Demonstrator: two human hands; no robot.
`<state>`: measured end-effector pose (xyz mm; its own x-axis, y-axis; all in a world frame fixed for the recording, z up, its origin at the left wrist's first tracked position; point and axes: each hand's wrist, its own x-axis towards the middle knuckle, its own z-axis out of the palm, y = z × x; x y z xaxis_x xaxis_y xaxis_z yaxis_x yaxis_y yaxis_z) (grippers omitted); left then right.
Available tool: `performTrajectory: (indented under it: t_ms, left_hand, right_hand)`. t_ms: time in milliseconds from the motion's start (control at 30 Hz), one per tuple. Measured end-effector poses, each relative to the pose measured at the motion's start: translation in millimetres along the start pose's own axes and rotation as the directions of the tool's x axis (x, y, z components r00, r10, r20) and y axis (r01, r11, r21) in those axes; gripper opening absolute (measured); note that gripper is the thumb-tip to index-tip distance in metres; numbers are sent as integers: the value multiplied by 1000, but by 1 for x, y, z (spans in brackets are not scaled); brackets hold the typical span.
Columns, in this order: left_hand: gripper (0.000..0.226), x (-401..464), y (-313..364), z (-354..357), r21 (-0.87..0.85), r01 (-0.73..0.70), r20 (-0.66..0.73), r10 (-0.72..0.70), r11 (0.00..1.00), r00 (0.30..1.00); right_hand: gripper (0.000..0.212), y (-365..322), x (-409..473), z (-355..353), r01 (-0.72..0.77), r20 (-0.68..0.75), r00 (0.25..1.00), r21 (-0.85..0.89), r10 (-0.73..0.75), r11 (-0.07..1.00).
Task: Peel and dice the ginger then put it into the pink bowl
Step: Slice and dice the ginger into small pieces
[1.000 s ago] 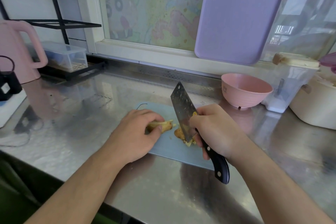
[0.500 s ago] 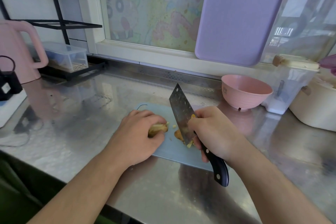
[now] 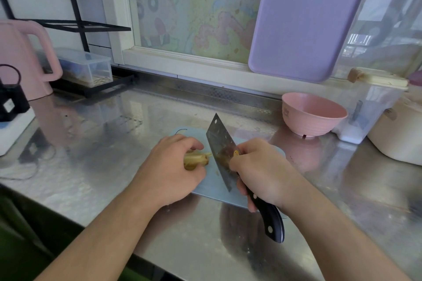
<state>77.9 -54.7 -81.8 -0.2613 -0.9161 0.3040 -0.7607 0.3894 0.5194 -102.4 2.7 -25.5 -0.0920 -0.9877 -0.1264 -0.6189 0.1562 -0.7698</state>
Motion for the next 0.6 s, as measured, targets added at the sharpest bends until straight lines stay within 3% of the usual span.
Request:
performTrajectory:
  t_ms: [267, 600]
  left_hand:
    - [45, 2, 3, 4, 82, -39, 86, 32, 996, 996]
    - [46, 2, 11, 8, 107, -87, 145, 71, 990, 987]
  right_hand:
    - [14, -7, 1, -2, -5, -46, 999, -55, 2, 998]
    - [13, -11, -1, 1, 4, 49, 999, -34, -2, 999]
